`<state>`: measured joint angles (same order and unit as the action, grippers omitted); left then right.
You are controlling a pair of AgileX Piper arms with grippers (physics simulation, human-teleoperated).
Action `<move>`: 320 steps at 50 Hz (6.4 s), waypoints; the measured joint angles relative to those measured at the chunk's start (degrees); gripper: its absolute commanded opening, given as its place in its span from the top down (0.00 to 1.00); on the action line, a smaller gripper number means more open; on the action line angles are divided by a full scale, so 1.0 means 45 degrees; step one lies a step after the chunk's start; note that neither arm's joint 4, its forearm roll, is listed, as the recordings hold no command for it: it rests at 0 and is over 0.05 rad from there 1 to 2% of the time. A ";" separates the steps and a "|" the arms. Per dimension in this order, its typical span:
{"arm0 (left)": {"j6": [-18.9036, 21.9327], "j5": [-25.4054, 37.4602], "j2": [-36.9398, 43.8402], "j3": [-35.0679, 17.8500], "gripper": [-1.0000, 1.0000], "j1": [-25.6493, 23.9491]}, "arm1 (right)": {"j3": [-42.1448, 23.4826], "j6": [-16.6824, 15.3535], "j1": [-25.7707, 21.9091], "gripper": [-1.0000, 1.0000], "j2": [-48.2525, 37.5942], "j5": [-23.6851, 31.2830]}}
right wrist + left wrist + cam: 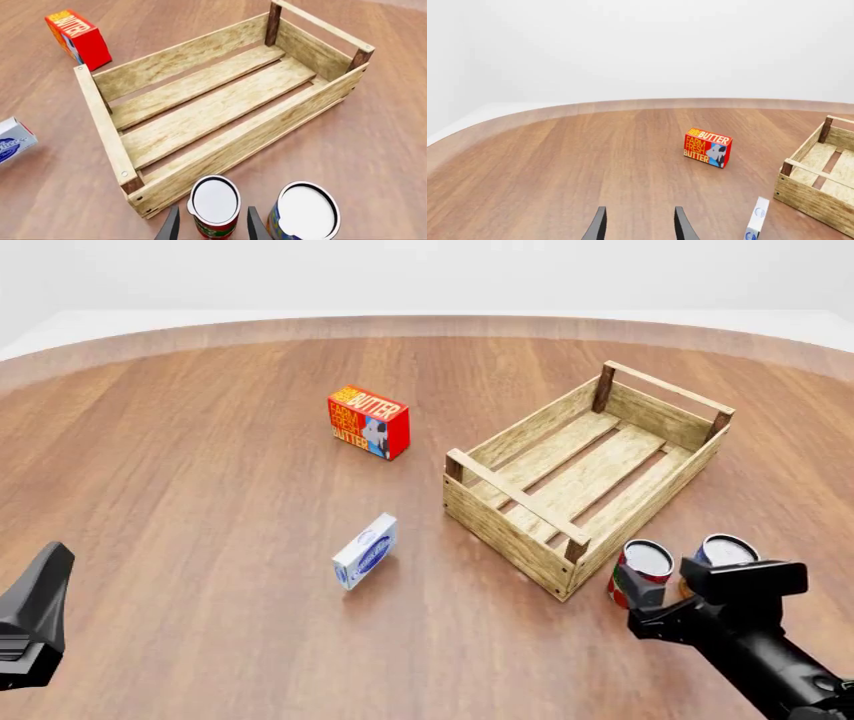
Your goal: Pick up the tomato sauce, and put it in the wooden tray.
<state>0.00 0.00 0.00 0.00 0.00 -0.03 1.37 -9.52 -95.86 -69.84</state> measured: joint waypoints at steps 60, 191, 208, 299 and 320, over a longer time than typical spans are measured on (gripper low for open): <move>0.0000 0.0000 0.0000 0.0000 0.00 0.0000 | -0.1011 0.0151 -0.0027 0.00 -0.1701 -0.0011; 0.0000 0.0000 0.0000 0.0000 0.00 0.0000 | -0.0382 -0.0749 -0.0196 1.00 0.9936 0.9026; 0.0000 0.0000 0.0000 0.0000 0.00 0.0000 | -0.1369 -0.1022 -0.0167 1.00 1.1270 1.0841; 0.0000 0.0000 0.0000 0.0000 0.00 0.0000 | -0.7033 -0.2511 -0.0756 1.00 0.5841 1.0608; 0.0000 0.0000 0.0000 0.0000 0.00 0.0000 | -0.8179 -0.2734 -0.0880 1.00 0.4241 1.0627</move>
<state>0.00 0.00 0.00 0.00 0.00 -36.83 -10.94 -13.48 -76.78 -22.02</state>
